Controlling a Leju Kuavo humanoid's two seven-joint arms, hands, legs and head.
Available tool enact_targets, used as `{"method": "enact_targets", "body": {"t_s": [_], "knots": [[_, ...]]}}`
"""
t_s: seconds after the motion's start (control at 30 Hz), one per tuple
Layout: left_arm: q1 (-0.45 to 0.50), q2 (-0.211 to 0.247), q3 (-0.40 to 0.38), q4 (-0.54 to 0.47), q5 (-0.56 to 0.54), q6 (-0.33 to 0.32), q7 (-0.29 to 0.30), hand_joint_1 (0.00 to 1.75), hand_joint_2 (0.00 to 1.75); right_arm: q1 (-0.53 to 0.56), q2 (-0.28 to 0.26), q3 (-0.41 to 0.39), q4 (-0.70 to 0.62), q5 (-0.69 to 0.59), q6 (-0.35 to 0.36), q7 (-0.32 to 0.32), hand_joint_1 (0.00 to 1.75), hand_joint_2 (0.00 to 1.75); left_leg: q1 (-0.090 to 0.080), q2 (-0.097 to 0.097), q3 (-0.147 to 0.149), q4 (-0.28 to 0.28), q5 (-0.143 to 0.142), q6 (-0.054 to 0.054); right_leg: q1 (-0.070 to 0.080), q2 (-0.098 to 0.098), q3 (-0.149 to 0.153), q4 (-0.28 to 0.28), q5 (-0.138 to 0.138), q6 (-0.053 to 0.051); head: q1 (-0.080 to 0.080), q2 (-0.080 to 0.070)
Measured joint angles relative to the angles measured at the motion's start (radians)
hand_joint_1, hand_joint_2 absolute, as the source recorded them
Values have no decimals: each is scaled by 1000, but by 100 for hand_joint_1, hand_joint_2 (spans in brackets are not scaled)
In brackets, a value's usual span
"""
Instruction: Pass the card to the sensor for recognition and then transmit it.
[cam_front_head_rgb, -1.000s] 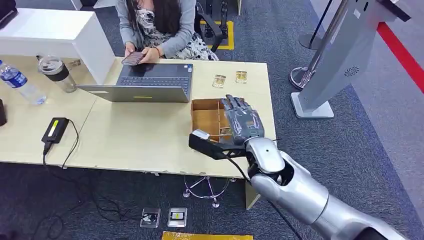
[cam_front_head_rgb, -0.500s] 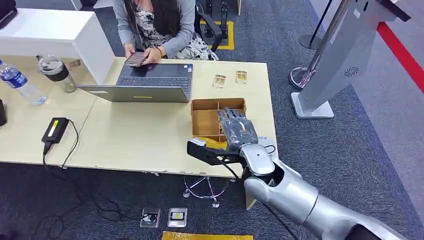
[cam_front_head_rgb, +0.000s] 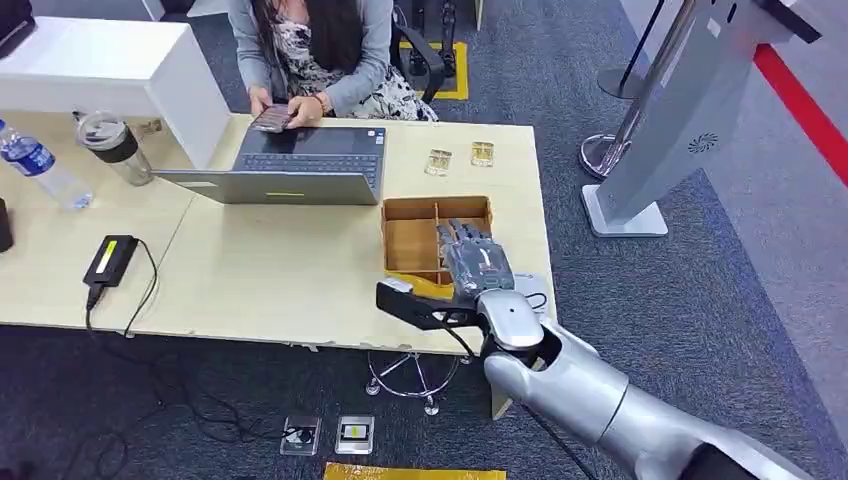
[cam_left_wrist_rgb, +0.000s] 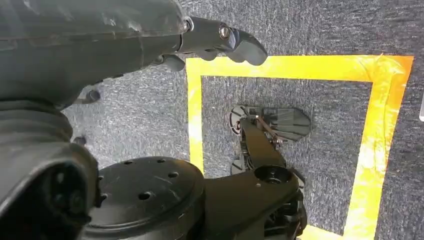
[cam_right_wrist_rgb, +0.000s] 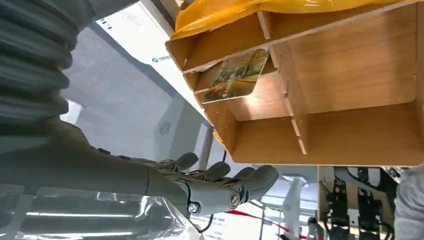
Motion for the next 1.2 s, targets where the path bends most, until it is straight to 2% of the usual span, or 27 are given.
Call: {"method": "enact_targets", "body": {"t_s": [0.43, 1.2], "knots": [[0, 0, 0, 0, -4, -10, 0, 0, 0, -13, 17, -12, 73, -31, -26, -2, 0, 175, 0, 0, 0, 0, 0, 0, 0, 0, 0, 0, 0, 0, 0, 0], [0, 0, 0, 0, 6, -20, 0, 0, 0, -19, 52, -18, 137, 2, -35, -22, 0, 175, 0, 0, 0, 0, 0, 0, 0, 0, 0, 0, 0, 0, 0, 0]]}}
